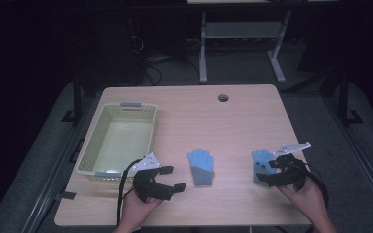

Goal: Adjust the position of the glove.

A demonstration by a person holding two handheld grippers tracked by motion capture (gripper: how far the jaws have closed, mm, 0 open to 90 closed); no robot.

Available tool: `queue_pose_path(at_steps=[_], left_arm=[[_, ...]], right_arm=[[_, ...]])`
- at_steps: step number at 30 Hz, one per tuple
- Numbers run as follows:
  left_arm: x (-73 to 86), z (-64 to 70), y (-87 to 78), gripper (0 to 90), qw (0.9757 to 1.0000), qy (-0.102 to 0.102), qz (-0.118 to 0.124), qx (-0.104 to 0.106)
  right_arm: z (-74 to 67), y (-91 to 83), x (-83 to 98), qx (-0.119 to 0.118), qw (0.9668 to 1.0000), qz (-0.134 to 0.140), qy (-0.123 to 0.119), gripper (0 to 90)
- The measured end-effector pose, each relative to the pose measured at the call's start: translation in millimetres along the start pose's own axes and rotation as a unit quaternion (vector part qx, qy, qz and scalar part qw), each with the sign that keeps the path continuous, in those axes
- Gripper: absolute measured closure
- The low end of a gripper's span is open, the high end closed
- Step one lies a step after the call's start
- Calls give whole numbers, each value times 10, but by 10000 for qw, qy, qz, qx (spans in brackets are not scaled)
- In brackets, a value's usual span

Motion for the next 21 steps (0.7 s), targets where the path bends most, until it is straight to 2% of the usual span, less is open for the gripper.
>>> queue_pose_path(at_steps=[2,3,5,9,11,14,15,16,17,18,21], left_arm=[[19,10,27,167,10000,-26,-38,29],[19,10,27,167,10000,-26,-38,29],[39,20,36,168,9999,-22,-90,37],[17,39,26,169,10000,20,-35,51],[19,38,23,170,10000,14,-35,48],[37,21,23,171,10000,-13,-69,57],[37,21,23,171,10000,-13,-69,57],[34,22,22,173,10000,-14,-69,54],[30,26,22,173,10000,-9,-57,57],[27,32,27,173,10000,21,-58,59],[36,39,36,173,10000,17,-79,49]], right_arm=[[53,57,-49,43,9998,-171,-108,327],[53,57,-49,43,9998,-171,-108,327],[117,109,-76,107,9992,-344,-163,381],[201,172,-70,139,9985,-524,-97,479],[220,191,-57,175,9981,-590,-93,497],[278,266,-2,345,9955,-881,-108,579],[278,266,-2,345,9955,-881,-108,579],[283,322,39,385,9933,-1070,-193,629],[283,322,39,385,9933,-1070,-193,629],[272,335,36,374,9940,-1005,-209,686],[259,344,38,379,9944,-971,-187,733]])
Point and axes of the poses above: each handheld gripper's, and its own axes: y roughly forward along the jaws, x roughly out of its underside, z roughly to its right, the point moved 4 cm from there along y, roughly forward along the jaws, and after that the axes turned 15 degrees about z, right-handed, at the moved point
